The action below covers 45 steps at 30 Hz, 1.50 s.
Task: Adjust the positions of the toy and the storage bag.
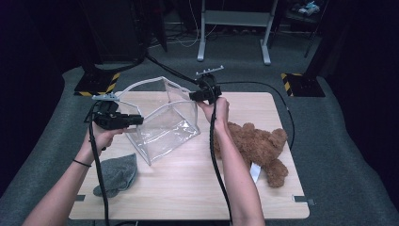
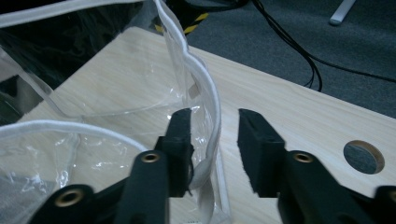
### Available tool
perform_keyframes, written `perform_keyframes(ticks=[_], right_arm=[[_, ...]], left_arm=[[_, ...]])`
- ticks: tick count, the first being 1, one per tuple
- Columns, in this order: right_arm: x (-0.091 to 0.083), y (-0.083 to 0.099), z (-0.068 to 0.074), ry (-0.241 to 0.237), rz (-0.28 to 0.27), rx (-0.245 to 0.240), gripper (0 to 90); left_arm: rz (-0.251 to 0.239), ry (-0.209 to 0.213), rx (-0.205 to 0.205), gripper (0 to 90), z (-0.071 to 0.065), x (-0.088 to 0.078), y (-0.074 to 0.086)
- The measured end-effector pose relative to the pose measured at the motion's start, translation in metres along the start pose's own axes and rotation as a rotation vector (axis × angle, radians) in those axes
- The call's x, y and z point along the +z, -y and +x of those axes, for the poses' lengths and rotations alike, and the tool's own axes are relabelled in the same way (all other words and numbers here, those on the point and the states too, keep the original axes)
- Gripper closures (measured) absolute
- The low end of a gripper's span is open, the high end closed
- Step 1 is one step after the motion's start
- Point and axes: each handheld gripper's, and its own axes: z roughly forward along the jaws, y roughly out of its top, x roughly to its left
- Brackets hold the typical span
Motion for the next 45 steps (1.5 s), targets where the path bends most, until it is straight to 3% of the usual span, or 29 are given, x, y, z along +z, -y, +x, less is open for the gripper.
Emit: perform_keyframes(ticks=[5,8,11,14,24,32,35,38,41,43,45], right_arm=[[0.0,0.004,0.002,-0.006,0.027,-0.008,83.4],[-0.004,0.006,0.007,-0.001,0.034,-0.028,86.4],[-0.012,0.01,0.013,0.007,0.038,-0.067,87.6],[-0.022,0.017,0.018,0.007,0.051,-0.079,88.0],[-0.063,0.045,0.028,-0.031,0.019,-0.113,89.0],[-0.087,0.069,0.03,-0.062,-0.009,-0.095,90.0],[-0.102,0.073,0.028,-0.065,-0.054,-0.078,90.0],[-0.109,0.077,0.026,-0.044,-0.059,-0.08,90.0],[-0.106,0.075,0.022,-0.047,-0.054,-0.064,82.0],[-0.099,0.071,0.022,-0.043,-0.041,-0.068,71.6],[-0.089,0.066,0.023,-0.057,-0.019,-0.067,66.8]], left_arm=[[-0.003,-0.003,-0.015,75.3,0.002,-0.002,0.001],[-0.007,-0.003,-0.014,75.4,0.002,-0.002,0.002],[-0.013,0.0,-0.016,75.4,0.002,-0.006,0.003],[-0.026,0.001,-0.02,75.4,0.003,-0.013,0.003],[-0.041,0.012,-0.028,75.4,0.0,-0.021,0.008],[-0.035,0.023,-0.023,75.3,-0.005,-0.018,0.011],[-0.035,0.029,-0.029,75.3,-0.004,-0.018,0.014],[-0.033,0.031,-0.042,75.3,-0.003,-0.019,0.016],[-0.034,0.028,-0.042,75.2,-0.004,-0.019,0.017],[-0.04,0.025,-0.045,74.4,-0.003,-0.019,0.016],[-0.037,0.008,-0.046,68.7,-0.003,-0.019,0.015]])
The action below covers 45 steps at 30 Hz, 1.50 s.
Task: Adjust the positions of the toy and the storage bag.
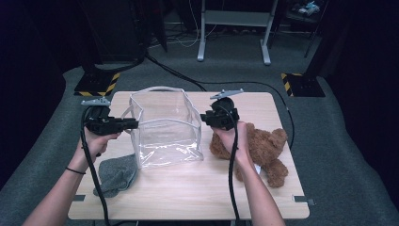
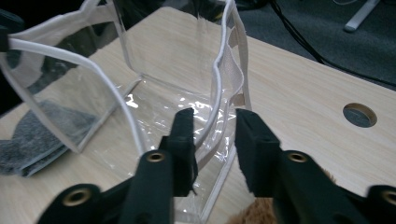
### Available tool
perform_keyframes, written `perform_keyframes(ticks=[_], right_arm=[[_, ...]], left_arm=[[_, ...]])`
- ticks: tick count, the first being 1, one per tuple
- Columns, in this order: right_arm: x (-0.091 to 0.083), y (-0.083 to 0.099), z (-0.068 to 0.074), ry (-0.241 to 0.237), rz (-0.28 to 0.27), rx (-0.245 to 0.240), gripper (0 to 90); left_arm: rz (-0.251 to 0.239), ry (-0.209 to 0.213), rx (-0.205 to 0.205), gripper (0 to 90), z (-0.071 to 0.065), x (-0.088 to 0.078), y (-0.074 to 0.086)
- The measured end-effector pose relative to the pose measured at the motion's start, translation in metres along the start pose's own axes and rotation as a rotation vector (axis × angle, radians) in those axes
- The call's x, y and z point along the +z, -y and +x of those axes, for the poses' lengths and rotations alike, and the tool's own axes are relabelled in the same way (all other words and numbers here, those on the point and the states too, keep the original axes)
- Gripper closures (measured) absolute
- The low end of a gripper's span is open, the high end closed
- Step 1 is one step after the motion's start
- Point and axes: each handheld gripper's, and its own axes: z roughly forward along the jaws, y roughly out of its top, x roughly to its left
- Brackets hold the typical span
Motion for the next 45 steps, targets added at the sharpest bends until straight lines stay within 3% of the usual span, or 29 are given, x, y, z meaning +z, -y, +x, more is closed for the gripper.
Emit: perform_keyframes(ticks=[3,5,6,9,12,13,15,17,21,24,25,29,32,34,37,39,45], right_arm=[[0.016,-0.011,0.0,-0.002,0.026,0.011,58.3],[0.025,-0.019,0.0,0.008,0.044,0.011,54.2],[0.03,-0.022,-0.001,-0.007,0.059,0.028,52.4],[0.043,-0.029,0.0,0.012,0.107,0.018,53.6],[0.052,-0.028,0.0,0.014,0.147,0.016,62.3],[0.054,-0.027,-0.001,0.013,0.157,0.013,69.0],[0.055,-0.023,-0.002,0.005,0.17,0.013,78.2],[0.054,-0.019,-0.003,-0.003,0.172,0.019,85.7],[0.048,-0.015,-0.006,-0.01,0.189,0.024,87.8],[0.041,-0.011,-0.008,-0.011,0.193,0.028,87.8],[0.038,-0.009,-0.009,-0.011,0.189,0.031,87.8],[0.031,0.004,-0.02,-0.026,0.16,0.072,85.3],[0.027,0.009,-0.021,-0.047,0.14,0.078,71.5],[0.023,0.007,-0.016,-0.024,0.132,0.055,66.4],[0.019,0.004,-0.007,-0.01,0.122,0.033,65.0],[0.016,0.004,-0.005,-0.01,0.114,0.023,64.7],[0.01,0.008,-0.007,-0.02,0.089,0.027,64.7]], left_arm=[[0.0,-0.037,-0.009,53.6,0.0,-0.001,-0.005],[-0.013,-0.054,-0.026,48.8,0.001,-0.004,-0.01],[-0.018,-0.085,-0.019,45.9,0.002,-0.004,-0.013],[0.004,-0.206,-0.019,39.5,0.005,-0.002,-0.021],[0.059,-0.197,-0.059,36.5,0.015,0.007,-0.022],[0.078,-0.184,-0.062,36.8,0.017,0.01,-0.022],[0.089,-0.175,-0.067,43.2,0.017,0.014,-0.019],[0.098,-0.161,-0.057,56.6,0.017,0.017,-0.018],[0.109,-0.177,-0.037,73.7,0.015,0.021,-0.017],[0.141,-0.173,-0.01,76.0,0.015,0.019,-0.018],[0.127,-0.184,-0.025,76.1,0.014,0.02,-0.017],[0.116,-0.19,-0.045,71.1,0.018,0.017,-0.014],[0.113,-0.181,-0.064,54.1,0.018,0.016,-0.016],[0.101,-0.188,-0.056,47.2,0.013,0.016,-0.019],[0.08,-0.206,-0.024,41.3,0.0,0.016,-0.024],[0.087,-0.224,0.049,39.3,-0.007,0.015,-0.029],[0.062,-0.195,0.083,38.8,-0.024,0.016,-0.037]])
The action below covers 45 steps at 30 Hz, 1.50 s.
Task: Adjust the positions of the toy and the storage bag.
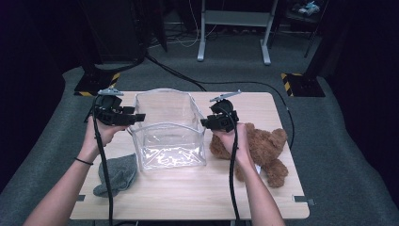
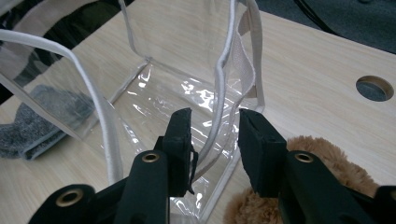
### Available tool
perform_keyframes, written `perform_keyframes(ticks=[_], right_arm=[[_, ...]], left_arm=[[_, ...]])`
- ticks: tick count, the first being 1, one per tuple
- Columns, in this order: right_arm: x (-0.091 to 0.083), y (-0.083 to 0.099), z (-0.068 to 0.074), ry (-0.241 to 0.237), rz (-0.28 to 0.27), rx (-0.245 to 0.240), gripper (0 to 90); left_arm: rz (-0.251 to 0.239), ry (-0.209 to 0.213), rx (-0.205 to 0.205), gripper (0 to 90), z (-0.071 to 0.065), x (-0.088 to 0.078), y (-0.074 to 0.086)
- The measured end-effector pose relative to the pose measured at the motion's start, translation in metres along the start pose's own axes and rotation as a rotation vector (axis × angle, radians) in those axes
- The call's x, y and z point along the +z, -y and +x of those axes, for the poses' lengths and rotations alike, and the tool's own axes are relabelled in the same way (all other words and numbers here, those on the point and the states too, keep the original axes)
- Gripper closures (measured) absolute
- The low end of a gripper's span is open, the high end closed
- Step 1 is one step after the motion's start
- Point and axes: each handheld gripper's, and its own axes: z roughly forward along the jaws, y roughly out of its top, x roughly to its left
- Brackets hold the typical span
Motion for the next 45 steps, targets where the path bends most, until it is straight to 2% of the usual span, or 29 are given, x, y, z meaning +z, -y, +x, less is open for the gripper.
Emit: perform_keyframes(ticks=[2,4,5,6,8,9,11,13,14,16,20,22,24,27,30,35,39,41,42,45], right_arm=[[-0.002,0.002,0.002,0.0,-0.005,0.019,64.0],[-0.003,0.004,0.001,-0.001,-0.017,0.0,63.7],[-0.003,0.005,0.002,0.002,-0.021,0.009,63.5],[-0.004,0.005,0.002,0.002,-0.024,0.007,63.5],[-0.005,0.006,0.004,0.002,-0.026,0.023,64.2],[-0.005,0.007,0.003,-0.001,-0.031,0.017,64.4],[-0.004,0.008,0.003,-0.004,-0.036,0.012,65.9],[-0.004,0.009,0.004,-0.004,-0.037,0.021,66.9],[-0.004,0.01,0.003,-0.003,-0.043,0.01,68.2],[-0.005,0.011,0.005,-0.003,-0.046,0.023,70.2],[-0.005,0.013,0.005,-0.009,-0.059,0.015,73.4],[-0.004,0.014,0.005,-0.006,-0.062,0.009,76.1],[-0.004,0.016,0.005,-0.005,-0.062,0.002,77.8],[-0.004,0.018,0.004,0.002,-0.056,0.016,79.4],[-0.004,0.02,0.003,0.007,-0.056,0.005,80.1],[-0.003,0.022,0.002,0.013,-0.063,0.009,80.5],[-0.003,0.022,0.003,0.014,-0.06,0.008,80.5],[-0.003,0.021,0.004,0.012,-0.062,0.005,80.4],[-0.003,0.021,0.005,0.009,-0.06,0.008,80.4],[-0.003,0.022,0.005,0.014,-0.062,-0.001,80.4]], left_arm=[[-0.005,0.012,0.014,38.4,-0.006,0.001,-0.003],[-0.009,0.027,0.034,36.8,-0.014,0.004,-0.005],[-0.013,0.033,0.045,34.8,-0.018,0.006,-0.006],[-0.014,0.047,0.061,32.6,-0.021,0.007,-0.006],[-0.01,0.059,0.09,33.0,-0.029,0.011,-0.009],[-0.012,0.063,0.107,33.4,-0.034,0.014,-0.009],[0.015,0.052,0.153,34.6,-0.044,0.021,-0.01],[0.024,0.058,0.16,36.8,-0.05,0.027,-0.009],[0.035,0.061,0.182,37.6,-0.052,0.03,-0.009],[0.047,0.073,0.192,39.9,-0.057,0.036,-0.007],[0.071,0.09,0.219,44.9,-0.065,0.046,-0.004],[0.076,0.091,0.227,50.6,-0.068,0.049,-0.001],[0.081,0.088,0.244,57.5,-0.07,0.052,0.003],[0.071,0.087,0.24,69.6,-0.07,0.052,0.007],[0.059,0.079,0.268,77.3,-0.073,0.05,0.013],[0.047,0.023,0.316,77.9,-0.082,0.048,0.019],[0.073,-0.039,0.332,71.3,-0.082,0.053,0.01],[0.099,-0.044,0.333,72.6,-0.08,0.056,0.008],[0.102,-0.035,0.324,76.2,-0.08,0.056,0.009],[0.087,-0.029,0.317,82.7,-0.079,0.057,0.014]])
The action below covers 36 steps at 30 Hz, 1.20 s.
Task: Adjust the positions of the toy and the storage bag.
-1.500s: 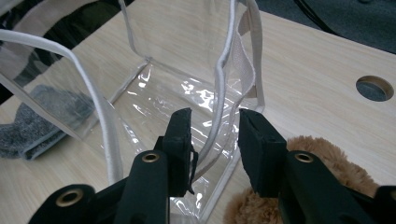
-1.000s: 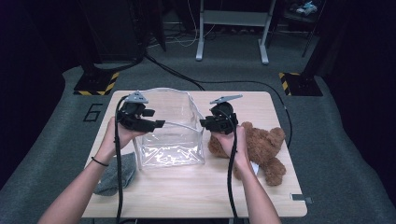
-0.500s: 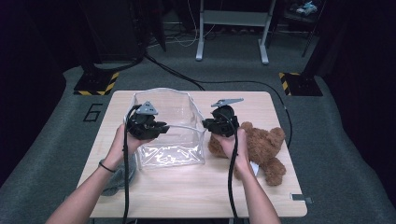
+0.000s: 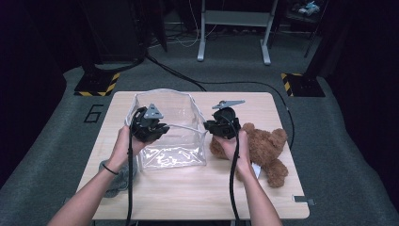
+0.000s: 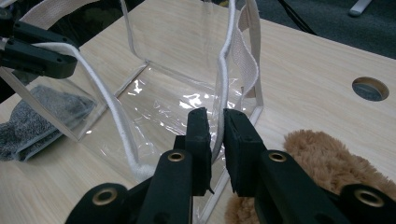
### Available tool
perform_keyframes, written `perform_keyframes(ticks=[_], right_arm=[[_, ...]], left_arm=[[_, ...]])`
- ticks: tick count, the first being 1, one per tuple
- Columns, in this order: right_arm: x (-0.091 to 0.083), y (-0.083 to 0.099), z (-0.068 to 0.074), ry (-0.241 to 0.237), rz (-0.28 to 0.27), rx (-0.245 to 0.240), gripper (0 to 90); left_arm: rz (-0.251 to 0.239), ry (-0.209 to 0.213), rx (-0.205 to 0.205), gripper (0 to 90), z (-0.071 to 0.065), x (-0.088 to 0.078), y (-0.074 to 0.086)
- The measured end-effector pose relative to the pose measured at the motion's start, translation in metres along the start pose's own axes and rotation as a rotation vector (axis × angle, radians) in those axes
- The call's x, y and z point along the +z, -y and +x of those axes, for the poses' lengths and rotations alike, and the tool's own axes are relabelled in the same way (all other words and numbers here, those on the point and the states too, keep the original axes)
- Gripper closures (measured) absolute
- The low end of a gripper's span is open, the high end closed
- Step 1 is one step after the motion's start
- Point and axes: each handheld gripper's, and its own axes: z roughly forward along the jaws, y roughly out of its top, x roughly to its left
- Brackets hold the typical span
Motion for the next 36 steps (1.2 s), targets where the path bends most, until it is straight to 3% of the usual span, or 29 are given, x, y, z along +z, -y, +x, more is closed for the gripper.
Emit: perform_keyframes(ticks=[11,15,16,21,28,32,34,36], right_arm=[[0.0,0.007,-0.005,0.001,0.006,0.012,81.9],[0.0,0.009,-0.006,0.001,0.01,0.016,82.0],[0.0,0.01,-0.006,-0.001,0.015,0.036,82.0],[0.002,0.013,-0.008,-0.003,0.013,0.016,82.3],[0.003,0.018,-0.004,-0.008,0.016,0.051,83.1],[0.006,0.02,-0.004,-0.018,0.008,0.048,83.8],[0.008,0.021,-0.004,-0.024,0.007,0.049,83.9],[0.01,0.021,-0.003,-0.03,0.013,0.047,84.4]], left_arm=[[-0.038,0.018,-0.012,87.3,-0.01,-0.004,0.014],[-0.053,0.006,-0.003,87.4,-0.016,-0.003,0.019],[-0.053,0.011,-0.006,87.4,-0.017,-0.003,0.02],[-0.045,0.004,0.002,87.4,-0.021,-0.002,0.023],[-0.014,-0.028,0.047,87.4,-0.026,0.001,0.023],[0.009,-0.039,0.085,87.0,-0.03,0.004,0.021],[0.015,-0.03,0.109,86.3,-0.03,0.005,0.02],[0.008,-0.012,0.107,84.7,-0.029,0.005,0.017]])
